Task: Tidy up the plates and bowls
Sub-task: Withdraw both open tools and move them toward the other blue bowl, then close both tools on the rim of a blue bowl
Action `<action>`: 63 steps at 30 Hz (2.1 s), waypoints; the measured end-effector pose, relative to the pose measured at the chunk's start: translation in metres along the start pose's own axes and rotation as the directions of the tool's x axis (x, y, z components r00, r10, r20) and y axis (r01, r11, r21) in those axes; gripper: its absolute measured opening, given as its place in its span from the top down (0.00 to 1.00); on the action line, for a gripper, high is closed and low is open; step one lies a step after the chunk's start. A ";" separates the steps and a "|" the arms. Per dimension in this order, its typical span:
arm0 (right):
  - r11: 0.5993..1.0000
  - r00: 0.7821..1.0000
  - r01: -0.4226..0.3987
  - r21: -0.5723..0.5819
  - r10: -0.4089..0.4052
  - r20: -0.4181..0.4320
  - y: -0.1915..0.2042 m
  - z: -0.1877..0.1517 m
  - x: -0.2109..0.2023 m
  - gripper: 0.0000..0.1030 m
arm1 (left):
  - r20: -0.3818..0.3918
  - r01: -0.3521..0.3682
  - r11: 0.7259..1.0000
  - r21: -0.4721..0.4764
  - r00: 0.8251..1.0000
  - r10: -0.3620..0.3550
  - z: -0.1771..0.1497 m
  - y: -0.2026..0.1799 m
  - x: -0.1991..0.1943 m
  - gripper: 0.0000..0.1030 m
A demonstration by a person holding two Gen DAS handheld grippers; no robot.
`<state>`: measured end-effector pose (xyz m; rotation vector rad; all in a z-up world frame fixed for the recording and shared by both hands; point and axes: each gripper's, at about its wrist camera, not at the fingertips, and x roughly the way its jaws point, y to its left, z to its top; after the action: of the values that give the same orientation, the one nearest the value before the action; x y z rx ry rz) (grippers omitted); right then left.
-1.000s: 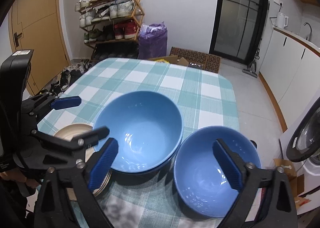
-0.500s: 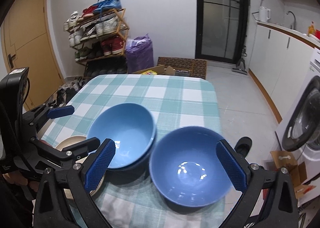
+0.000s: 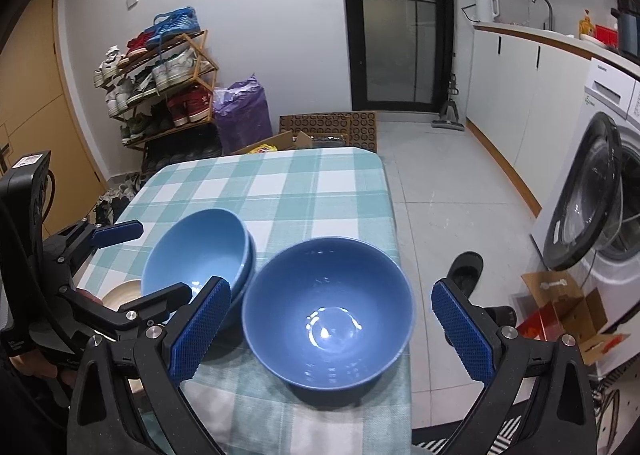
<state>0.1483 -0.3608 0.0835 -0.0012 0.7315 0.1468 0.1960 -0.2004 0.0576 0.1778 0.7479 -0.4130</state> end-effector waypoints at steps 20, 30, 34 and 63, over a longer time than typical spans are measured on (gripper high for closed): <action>0.995 0.995 0.071 0.067 -0.066 -0.073 -0.042 -0.016 0.027 0.01 | -0.070 0.081 0.995 0.054 0.995 -0.077 0.017 -0.032 0.044 0.01; 0.993 0.991 0.082 0.081 -0.072 -0.112 -0.053 -0.024 0.045 0.01 | -0.087 0.100 0.990 0.095 0.992 -0.092 0.025 -0.041 0.066 0.09; 0.992 0.989 0.084 0.092 -0.072 -0.127 -0.058 -0.028 0.053 0.01 | -0.098 0.108 0.989 0.106 0.990 -0.097 0.027 -0.045 0.075 0.09; 0.994 0.971 0.069 0.088 -0.047 -0.234 -0.065 -0.050 0.094 0.01 | -0.173 0.115 0.979 0.171 0.981 -0.085 0.026 -0.059 0.115 0.21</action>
<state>0.1924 -0.4152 -0.0195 0.0523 0.9703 0.0560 0.2629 -0.2962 -0.0036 0.3488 0.8849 -0.5674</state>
